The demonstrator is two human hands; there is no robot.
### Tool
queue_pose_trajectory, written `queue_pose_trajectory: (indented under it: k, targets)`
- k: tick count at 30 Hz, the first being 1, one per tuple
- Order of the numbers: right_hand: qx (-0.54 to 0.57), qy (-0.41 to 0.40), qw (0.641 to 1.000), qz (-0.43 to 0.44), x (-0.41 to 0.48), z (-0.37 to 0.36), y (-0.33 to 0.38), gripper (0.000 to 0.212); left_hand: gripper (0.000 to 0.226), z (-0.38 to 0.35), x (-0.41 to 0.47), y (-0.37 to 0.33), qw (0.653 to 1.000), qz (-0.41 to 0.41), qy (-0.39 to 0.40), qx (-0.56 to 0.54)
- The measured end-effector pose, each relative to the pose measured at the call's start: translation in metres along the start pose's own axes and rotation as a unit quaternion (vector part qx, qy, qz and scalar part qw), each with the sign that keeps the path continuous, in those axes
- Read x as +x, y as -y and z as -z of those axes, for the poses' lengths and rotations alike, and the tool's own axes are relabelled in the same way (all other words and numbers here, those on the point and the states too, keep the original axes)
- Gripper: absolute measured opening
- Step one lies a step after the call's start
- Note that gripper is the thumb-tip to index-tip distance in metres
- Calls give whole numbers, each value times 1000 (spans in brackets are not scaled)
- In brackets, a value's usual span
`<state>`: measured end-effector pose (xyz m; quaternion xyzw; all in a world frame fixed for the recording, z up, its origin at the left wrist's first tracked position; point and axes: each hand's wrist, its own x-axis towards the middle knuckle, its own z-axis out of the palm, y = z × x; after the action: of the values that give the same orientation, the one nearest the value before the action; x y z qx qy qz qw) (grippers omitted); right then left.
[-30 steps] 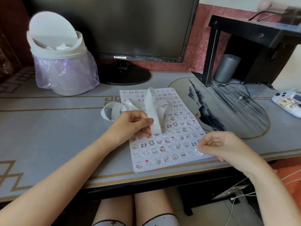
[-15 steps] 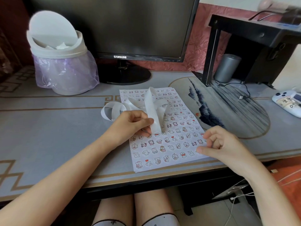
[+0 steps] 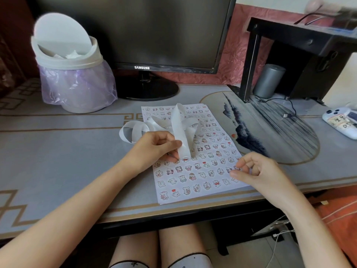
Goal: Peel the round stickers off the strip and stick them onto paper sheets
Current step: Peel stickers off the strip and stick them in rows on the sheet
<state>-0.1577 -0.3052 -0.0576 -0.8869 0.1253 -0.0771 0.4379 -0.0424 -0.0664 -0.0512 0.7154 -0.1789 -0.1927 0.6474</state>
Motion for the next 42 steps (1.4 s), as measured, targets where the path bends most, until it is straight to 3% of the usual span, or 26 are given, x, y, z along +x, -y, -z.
queue_pose_trajectory:
  k: [9,15,18,24,31,37,42]
  targets:
    - [-5,-10,1000,5,-1,1,-3,9,15,0,-1,0,1000,1,1,0]
    - [-76,-8,997,-23,-5,-2,3,38,16,0,0,0,1000,1,3,2]
    - [-120,-7,993,-15,-7,-4,5,35,15,1,0,1,1000,-2,1,8]
    - [-80,-22,997,10,-7,-2,5,11,15,0,0,1,1000,-2,0,9]
    - [-11,44,999,-4,-5,8,-6,27,16,0,0,1,1000,-2,1,5]
    - [-22,66,997,16,-2,12,-6,18,16,1,1,2,1000,-4,3,0]
    - [37,-3,998,45,1,7,6,13,16,1,0,2,1000,-15,2,-27]
